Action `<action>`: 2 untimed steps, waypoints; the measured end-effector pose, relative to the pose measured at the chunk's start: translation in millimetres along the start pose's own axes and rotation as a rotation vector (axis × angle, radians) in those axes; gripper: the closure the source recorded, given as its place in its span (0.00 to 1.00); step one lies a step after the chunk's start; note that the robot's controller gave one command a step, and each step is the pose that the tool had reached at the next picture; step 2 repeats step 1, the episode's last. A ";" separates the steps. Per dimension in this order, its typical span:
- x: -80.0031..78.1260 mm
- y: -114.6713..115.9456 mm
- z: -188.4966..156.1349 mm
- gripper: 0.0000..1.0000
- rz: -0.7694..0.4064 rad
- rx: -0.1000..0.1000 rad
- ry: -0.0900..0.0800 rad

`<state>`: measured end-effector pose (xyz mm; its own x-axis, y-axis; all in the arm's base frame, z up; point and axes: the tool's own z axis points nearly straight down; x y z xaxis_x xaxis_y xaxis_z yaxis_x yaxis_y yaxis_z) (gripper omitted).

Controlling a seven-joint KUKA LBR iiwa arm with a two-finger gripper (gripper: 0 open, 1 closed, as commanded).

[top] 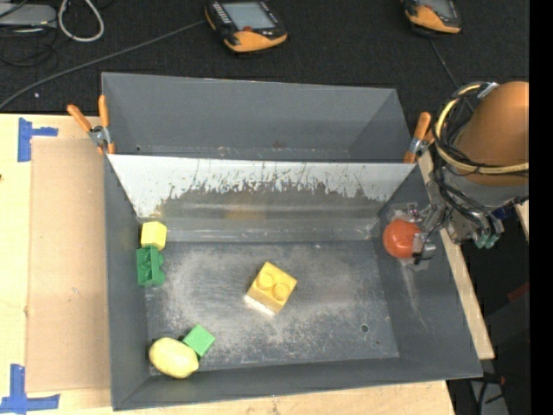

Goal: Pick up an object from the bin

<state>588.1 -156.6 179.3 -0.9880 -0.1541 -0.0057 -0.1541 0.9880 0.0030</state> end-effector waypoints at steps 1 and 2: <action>0.7 1.3 -26.2 1.00 0.000 -0.003 0.005; 0.7 1.3 -26.2 1.00 0.000 -0.003 0.005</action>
Offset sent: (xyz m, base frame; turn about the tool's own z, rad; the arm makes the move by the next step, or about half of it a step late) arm -0.0009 0.0007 0.0336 0.0003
